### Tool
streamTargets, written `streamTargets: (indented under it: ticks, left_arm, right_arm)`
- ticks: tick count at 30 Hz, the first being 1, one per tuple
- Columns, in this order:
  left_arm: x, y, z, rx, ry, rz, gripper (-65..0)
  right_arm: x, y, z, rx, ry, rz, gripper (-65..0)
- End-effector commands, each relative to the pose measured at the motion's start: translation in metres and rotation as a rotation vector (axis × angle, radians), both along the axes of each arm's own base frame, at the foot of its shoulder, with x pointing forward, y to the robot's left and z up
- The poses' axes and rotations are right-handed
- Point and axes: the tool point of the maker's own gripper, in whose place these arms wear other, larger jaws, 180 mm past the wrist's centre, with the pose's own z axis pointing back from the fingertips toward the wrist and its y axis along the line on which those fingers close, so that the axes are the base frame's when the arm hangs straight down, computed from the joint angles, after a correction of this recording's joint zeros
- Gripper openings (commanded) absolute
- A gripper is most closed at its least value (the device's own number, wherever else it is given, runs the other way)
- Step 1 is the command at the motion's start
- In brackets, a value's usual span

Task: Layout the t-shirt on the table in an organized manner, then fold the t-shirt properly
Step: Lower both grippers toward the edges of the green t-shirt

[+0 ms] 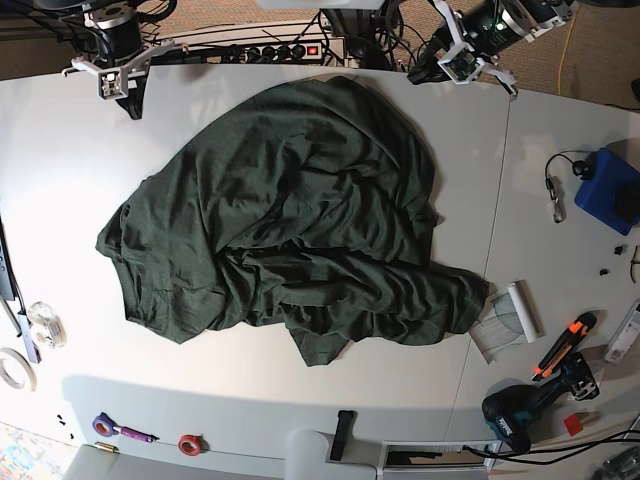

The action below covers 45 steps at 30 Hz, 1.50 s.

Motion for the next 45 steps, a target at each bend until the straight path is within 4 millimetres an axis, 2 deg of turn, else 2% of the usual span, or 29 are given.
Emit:
streamTargets:
  ticks: [1,10,16,22,27,29,31,33,35,41,45]
  left_arm:
    - [0.004,-0.003,0.009,-0.020,-0.035,-0.009,-65.0]
    - [0.052,0.018,0.019,0.070,-0.180,0.104,-65.0]
    - [0.086,0.024,0.030,0.061,-0.277,0.139,-65.0]
    - [0.133,0.044,0.013,0.084,-0.300,0.188,-65.0]
    - [0.157,0.048,0.007,-0.008,-0.264,0.234,-63.5]
    - [0.163,0.046,0.011,-0.048,-0.264,0.247,-52.7]
    - [0.166,0.044,0.016,-0.086,-0.264,0.254,-43.6]
    - [0.168,0.042,0.020,-0.122,-0.260,0.260,-41.5]
    - [0.170,0.040,0.024,-0.146,-0.263,0.263,-41.5]
    - [0.171,0.035,0.029,-0.171,-0.268,0.234,-41.5]
    - [0.171,0.034,0.030,-0.175,-0.269,0.236,-41.5]
  right_arm:
    - [0.007,-0.001,0.010,-0.017,-0.040,0.011,-65.0]
    - [0.039,-0.003,0.022,-0.019,-0.111,-0.003,-65.0]
    - [0.060,-0.004,0.034,-0.022,-0.169,-0.006,-65.0]
    - [0.080,-0.007,0.046,-0.145,-0.207,0.026,-65.0]
    - [0.094,-0.008,0.056,-0.170,-0.245,0.025,-65.0]
    - [0.101,-0.008,0.059,-0.167,-0.246,0.025,-58.3]
    - [0.108,-0.006,0.061,-0.162,-0.248,0.038,-47.8]
    - [0.114,-0.003,0.064,-0.158,-0.255,0.054,-38.9]
    - [0.120,-0.001,0.068,-0.155,-0.267,0.062,-33.8]
    - [0.137,0.002,0.079,-0.136,-0.307,0.042,-32.7]
    - [0.146,0.015,0.084,-0.091,-0.347,0.035,-32.8]
